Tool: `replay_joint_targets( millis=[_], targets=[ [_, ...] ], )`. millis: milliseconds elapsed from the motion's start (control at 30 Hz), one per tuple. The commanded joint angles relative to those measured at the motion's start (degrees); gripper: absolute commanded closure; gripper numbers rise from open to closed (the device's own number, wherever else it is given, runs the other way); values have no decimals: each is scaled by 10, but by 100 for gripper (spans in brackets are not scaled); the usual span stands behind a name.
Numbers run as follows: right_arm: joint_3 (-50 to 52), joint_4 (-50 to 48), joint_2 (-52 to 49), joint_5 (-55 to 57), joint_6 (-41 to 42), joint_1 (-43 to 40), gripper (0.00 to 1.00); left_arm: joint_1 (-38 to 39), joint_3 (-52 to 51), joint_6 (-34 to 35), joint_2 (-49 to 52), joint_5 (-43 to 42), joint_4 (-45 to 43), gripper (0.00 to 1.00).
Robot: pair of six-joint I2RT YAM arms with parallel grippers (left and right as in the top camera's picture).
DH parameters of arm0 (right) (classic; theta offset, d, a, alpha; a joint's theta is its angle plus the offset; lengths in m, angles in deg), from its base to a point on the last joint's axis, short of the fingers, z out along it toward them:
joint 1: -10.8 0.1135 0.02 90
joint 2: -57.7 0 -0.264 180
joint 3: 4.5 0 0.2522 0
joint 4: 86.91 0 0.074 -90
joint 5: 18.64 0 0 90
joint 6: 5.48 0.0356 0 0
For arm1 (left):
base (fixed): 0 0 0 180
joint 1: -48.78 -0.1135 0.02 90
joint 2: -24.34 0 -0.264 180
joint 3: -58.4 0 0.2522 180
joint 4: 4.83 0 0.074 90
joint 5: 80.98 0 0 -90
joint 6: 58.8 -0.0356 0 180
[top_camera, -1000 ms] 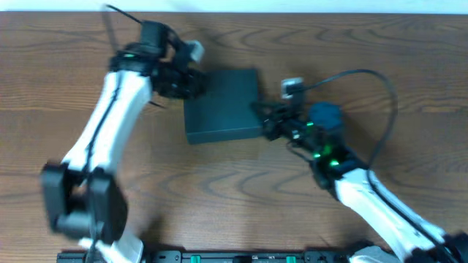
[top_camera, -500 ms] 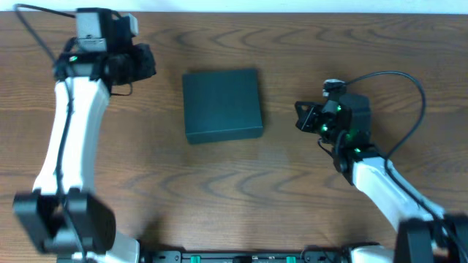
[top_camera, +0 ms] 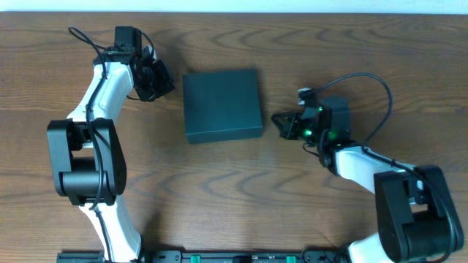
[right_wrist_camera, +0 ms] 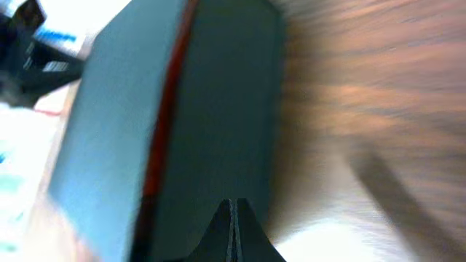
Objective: Pack container
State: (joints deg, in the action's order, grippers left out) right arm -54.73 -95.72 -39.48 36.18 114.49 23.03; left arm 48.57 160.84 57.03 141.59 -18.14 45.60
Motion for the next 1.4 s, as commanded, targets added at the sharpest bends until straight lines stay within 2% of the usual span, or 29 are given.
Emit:
replay_joint_targets(
  millis=[0,200,467,667,833,900,967,1100,1200,1233,1267,1300,1333,1367],
  targets=[
    [-3,-2,-3,-28,2,35,98,9,1,15,0,-10,-9,94],
    [-3,9,-3,-28,2,64,98,34,1,15,0,-9,-31,94],
    [-7,9,-3,-26,2,22,98,39,1,14,0,-10,-19,94],
    [-31,12,6,-49,2,-30,99,39,1,7,0,-1,41,94],
    [-71,46,31,-118,-4,-51,98,37,1,6,-3,24,101,94],
    [-97,116,54,-122,-25,-55,99,35,1,-6,-12,22,121,94],
    [-139,245,90,-97,-76,-61,99,33,1,-33,-36,23,136,94],
    [-261,565,171,45,-207,-67,99,31,1,-49,-137,31,166,94],
    [-337,713,220,134,-256,-67,98,31,1,-68,-224,44,179,94],
    [-362,751,239,157,-264,-67,93,31,1,-74,-253,48,182,94],
    [-380,777,255,172,-268,-67,80,31,1,-83,-283,49,184,94],
    [-397,795,272,184,-269,-67,58,31,1,-92,-313,49,186,94],
    [-408,805,287,195,-269,-67,36,31,1,-97,-338,49,188,88],
    [-419,812,307,214,-269,-67,1,31,1,-103,-370,55,188,56]
  ],
)
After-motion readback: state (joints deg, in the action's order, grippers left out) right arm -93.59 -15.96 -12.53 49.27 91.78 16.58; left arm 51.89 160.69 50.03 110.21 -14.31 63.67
